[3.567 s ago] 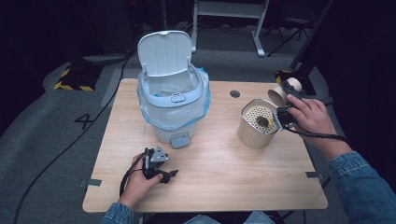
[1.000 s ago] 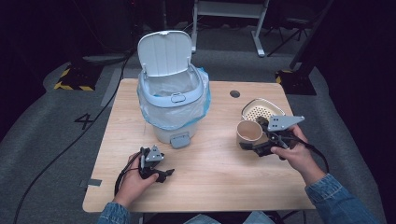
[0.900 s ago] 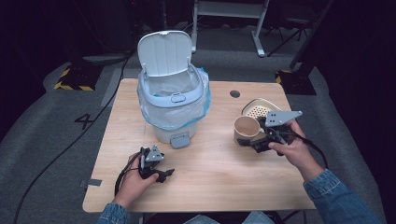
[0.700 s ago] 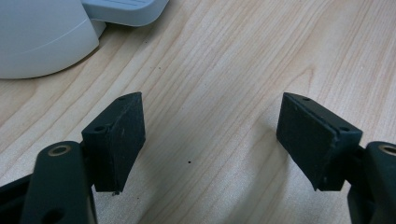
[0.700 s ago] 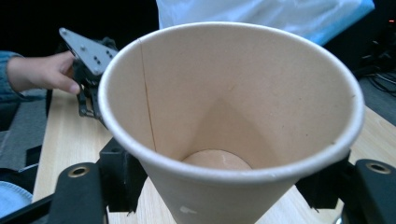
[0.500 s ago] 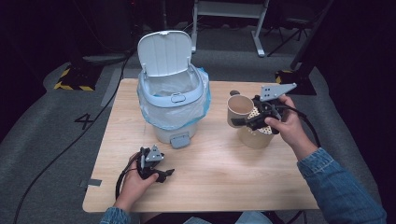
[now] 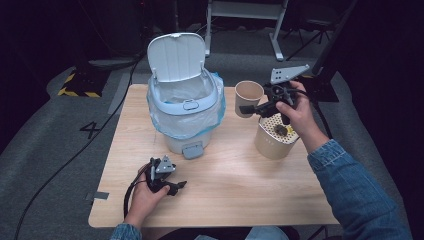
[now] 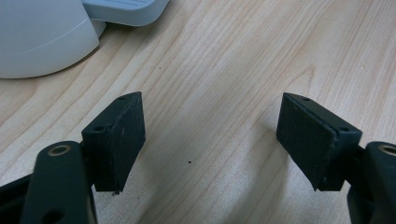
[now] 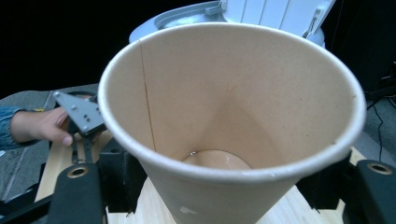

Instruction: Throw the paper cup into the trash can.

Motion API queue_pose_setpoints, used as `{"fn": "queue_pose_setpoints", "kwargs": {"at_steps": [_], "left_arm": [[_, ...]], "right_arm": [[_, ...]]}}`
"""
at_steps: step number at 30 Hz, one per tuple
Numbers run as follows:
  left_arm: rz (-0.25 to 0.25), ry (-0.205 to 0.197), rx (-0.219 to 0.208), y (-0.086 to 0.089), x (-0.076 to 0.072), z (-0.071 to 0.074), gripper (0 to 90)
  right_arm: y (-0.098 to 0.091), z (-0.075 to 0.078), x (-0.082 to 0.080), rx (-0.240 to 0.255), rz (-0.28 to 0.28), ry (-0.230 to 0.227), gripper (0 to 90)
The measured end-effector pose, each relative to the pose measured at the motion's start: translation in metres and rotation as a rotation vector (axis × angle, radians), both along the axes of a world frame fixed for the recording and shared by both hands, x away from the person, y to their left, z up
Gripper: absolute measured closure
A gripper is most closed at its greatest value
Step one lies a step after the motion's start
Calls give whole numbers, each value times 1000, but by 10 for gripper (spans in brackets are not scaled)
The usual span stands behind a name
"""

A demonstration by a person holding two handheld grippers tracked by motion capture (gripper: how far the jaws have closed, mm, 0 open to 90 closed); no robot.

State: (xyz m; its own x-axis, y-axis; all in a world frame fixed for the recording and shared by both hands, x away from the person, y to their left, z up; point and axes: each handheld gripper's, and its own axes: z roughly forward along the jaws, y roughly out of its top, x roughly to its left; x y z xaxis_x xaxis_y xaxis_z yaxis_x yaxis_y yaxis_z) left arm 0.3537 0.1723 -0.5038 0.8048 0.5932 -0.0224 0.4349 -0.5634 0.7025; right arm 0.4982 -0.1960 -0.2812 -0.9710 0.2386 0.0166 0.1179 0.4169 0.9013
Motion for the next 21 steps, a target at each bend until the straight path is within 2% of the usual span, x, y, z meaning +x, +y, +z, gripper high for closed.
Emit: {"fn": "queue_pose_setpoints", "kwargs": {"at_steps": [3,10,21], "left_arm": [[0,1,0,0,0,0,241],[0,0,0,0,0,0,241],[2,0,-2,0,0,0,241]], "right_arm": [[9,6,5,0,-6,-12,293],[32,19,17,44,-24,-13,293],[68,36,29,119,-77,-43,292]]}}
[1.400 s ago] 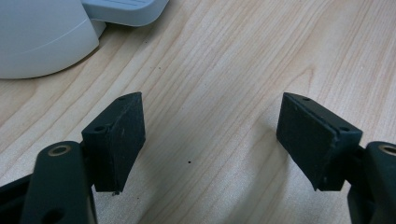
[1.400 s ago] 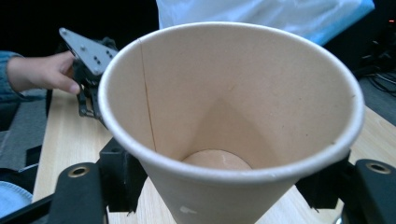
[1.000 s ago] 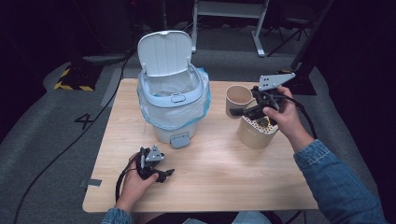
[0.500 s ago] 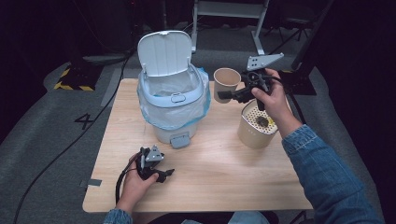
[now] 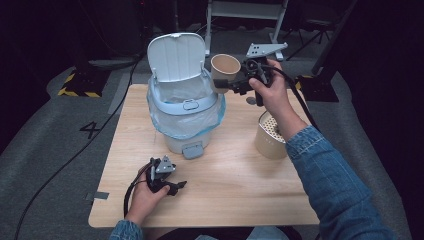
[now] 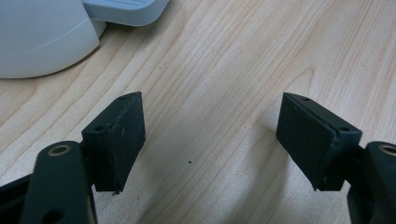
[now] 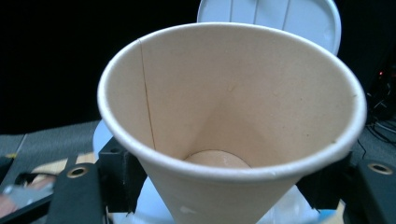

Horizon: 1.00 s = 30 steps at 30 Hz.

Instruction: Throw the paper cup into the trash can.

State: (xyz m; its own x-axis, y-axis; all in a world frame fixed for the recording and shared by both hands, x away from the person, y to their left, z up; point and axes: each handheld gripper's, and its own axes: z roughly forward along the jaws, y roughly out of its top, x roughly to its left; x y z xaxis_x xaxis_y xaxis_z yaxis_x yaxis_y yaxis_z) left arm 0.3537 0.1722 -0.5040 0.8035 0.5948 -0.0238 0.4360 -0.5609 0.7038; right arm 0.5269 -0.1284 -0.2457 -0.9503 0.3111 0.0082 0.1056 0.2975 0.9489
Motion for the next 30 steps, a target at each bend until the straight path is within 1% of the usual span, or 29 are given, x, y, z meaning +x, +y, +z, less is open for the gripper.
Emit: {"fn": "queue_pose_setpoints", "kwargs": {"at_steps": [3,8,11,14,16,22,26,30], "left_arm": [[-1,-3,0,0,0,0,241],[2,-5,4,-1,1,0,241],[3,-6,5,-1,1,0,240],[3,-6,5,-1,1,0,240],[4,-7,5,-1,1,0,241],[7,-6,5,-1,0,0,242],[11,-8,5,-1,0,0,242],[9,-8,6,-1,0,0,243]], "right_arm": [[11,2,3,5,-10,-15,290],[32,4,6,-19,-27,-34,289],[42,5,8,-2,-28,-26,290],[50,5,10,-9,-40,-28,290],[58,3,11,-19,-43,-22,290],[74,-1,18,-29,-35,-15,291],[85,-5,21,-42,-46,-3,290],[93,-11,22,-92,-61,4,289]]}}
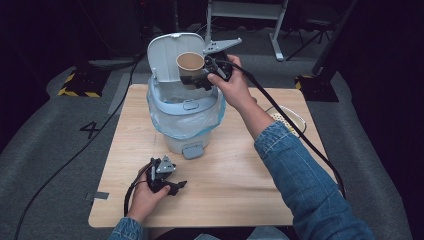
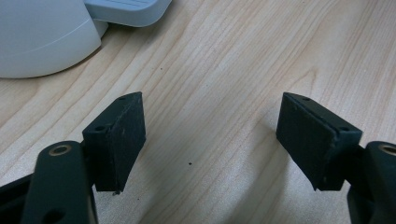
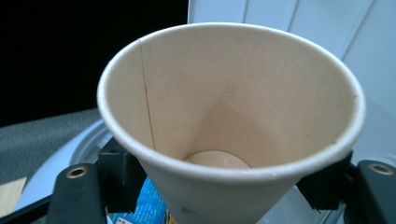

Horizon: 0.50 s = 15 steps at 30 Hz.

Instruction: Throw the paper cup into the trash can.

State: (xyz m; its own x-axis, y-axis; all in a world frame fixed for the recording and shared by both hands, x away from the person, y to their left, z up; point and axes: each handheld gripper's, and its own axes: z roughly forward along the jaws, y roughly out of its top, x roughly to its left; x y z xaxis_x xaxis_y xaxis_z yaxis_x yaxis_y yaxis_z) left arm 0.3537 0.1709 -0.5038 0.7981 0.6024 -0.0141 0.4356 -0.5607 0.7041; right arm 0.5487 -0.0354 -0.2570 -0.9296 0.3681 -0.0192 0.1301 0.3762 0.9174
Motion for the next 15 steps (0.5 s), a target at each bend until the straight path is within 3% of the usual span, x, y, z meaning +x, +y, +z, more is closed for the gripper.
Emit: {"fn": "queue_pose_setpoints", "kwargs": {"at_steps": [3,5,6,8,9,11,13,15], "left_arm": [[1,1,0,0,0,0,243],[2,0,0,0,0,0,243],[2,1,0,0,0,0,243],[2,1,0,0,0,0,243],[2,0,0,0,0,0,243],[1,0,0,0,0,0,243],[1,1,0,0,0,0,243],[1,1,0,0,0,0,243]], "right_arm": [[3,-3,2,-9,13,15,259],[4,-7,5,-1,33,16,74],[4,-7,4,9,18,20,67],[3,-6,3,18,25,18,205],[2,-5,3,19,26,7,199],[-1,-2,1,31,22,-9,98],[-5,2,-1,45,28,-20,170],[-10,5,-4,41,35,-28,147]]}}
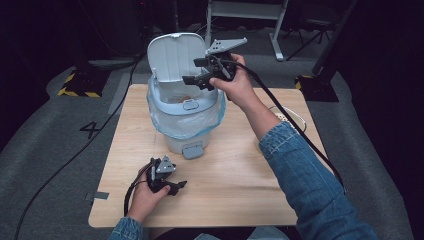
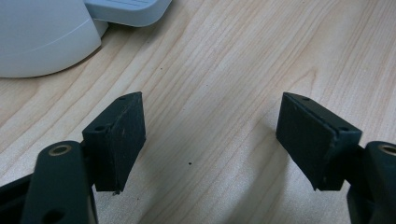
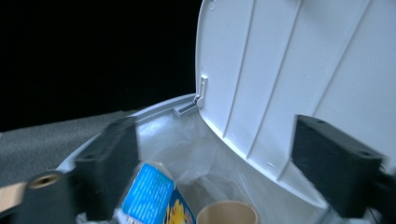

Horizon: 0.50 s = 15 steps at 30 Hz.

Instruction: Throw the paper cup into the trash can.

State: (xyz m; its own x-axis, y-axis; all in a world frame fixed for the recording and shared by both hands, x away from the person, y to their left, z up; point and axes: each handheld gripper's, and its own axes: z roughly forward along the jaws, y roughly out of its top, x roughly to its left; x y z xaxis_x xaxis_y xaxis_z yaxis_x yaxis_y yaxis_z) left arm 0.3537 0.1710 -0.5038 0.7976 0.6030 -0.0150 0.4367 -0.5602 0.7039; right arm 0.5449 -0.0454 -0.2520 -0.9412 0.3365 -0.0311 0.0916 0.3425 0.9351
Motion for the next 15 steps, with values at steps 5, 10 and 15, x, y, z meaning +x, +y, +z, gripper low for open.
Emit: {"fn": "queue_pose_setpoints", "kwargs": {"at_steps": [5,10,15], "left_arm": [[-2,2,-1,0,0,0,242],[8,0,1,5,1,0,249],[37,0,-2,16,1,0,255]], "right_arm": [[-19,12,-12,-14,-29,-28,185],[-42,22,-25,-47,-69,-44,218],[-68,32,-40,-91,-87,-50,230]]}}
